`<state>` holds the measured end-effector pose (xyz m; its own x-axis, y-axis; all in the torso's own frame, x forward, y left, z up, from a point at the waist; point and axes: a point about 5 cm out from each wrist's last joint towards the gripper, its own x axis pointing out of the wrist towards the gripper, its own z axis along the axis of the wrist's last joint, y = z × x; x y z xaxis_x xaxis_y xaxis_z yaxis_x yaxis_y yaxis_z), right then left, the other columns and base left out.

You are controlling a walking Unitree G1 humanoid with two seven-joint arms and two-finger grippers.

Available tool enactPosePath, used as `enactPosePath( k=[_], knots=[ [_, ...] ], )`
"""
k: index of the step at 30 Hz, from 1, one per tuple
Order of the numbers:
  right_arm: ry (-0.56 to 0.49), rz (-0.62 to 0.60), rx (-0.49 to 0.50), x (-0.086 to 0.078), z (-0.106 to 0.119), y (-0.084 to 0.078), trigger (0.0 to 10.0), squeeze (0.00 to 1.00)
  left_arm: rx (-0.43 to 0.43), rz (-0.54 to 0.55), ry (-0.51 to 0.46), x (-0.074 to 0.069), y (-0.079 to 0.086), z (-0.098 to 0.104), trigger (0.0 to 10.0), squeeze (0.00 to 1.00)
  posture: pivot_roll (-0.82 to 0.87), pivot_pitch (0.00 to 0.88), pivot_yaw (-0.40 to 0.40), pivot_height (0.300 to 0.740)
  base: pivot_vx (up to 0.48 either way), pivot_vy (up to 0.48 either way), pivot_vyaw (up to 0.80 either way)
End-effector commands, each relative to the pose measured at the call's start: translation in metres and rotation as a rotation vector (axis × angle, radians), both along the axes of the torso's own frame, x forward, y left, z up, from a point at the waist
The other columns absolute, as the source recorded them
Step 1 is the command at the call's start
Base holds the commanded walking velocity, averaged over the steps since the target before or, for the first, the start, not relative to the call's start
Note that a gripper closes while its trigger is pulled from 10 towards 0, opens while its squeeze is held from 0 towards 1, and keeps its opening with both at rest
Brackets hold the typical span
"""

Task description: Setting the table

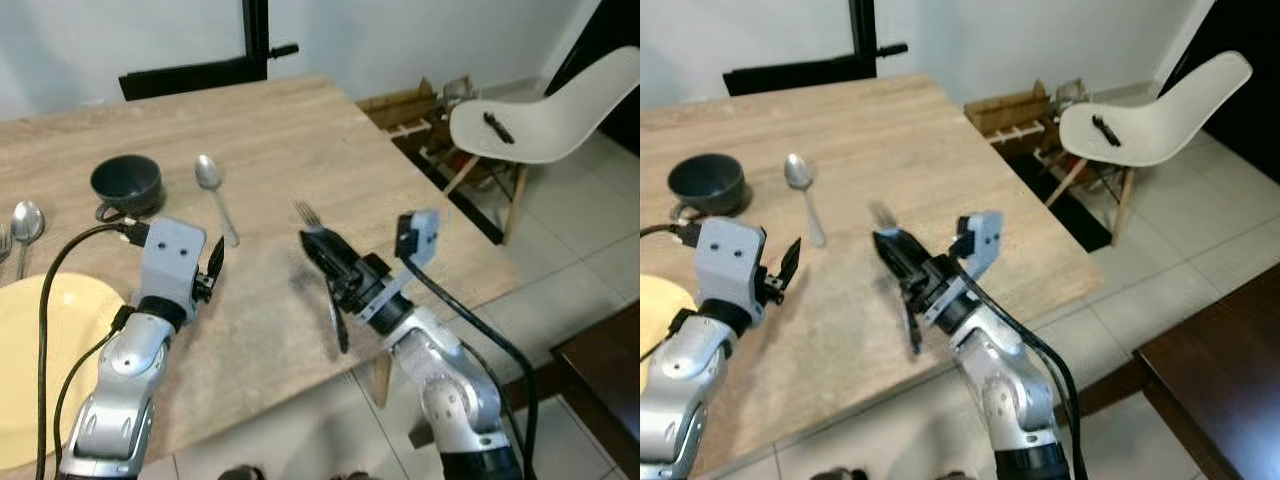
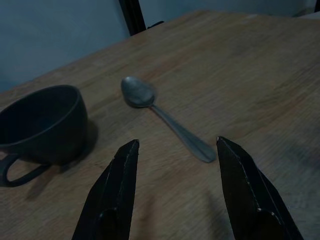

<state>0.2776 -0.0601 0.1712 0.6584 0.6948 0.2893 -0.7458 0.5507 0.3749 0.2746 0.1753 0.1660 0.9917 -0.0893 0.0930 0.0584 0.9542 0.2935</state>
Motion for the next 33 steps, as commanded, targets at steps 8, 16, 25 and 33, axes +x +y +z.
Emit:
enactPosePath(
  k=[8, 16, 25, 33],
  knots=[
    [0.030, -0.097, -0.207, 0.037, -0.016, 0.017, 10.0, 0.00, 0.054, 0.009, -0.021, -0.011, 0.010, 0.007, 10.0, 0.00, 0.06, 0.027, 0.006, 0.740, 0.000, 0.000, 0.00],
    [0.074, -0.139, -0.232, 0.072, -0.004, 0.045, 10.0, 0.00, 0.105, -0.051, 0.120, -0.045, 0.051, 0.013, 10.0, 0.00, 0.19, 0.073, -0.043, 0.740, 0.000, 0.000, 0.00],
    [0.095, -0.226, -0.244, 0.090, 0.006, 0.067, 10.0, 0.00, 0.102, 0.105, 0.148, -0.094, 0.085, 0.027, 10.0, 0.00, 0.38, 0.157, -0.108, 0.740, 0.000, 0.000, 0.00],
    [0.086, -0.390, -0.176, 0.108, 0.034, 0.059, 10.0, 0.00, 0.068, 0.002, 0.214, -0.127, 0.070, 0.037, 10.0, 0.00, 0.43, 0.213, -0.109, 0.740, 0.000, 0.000, 0.00]
  ],
)
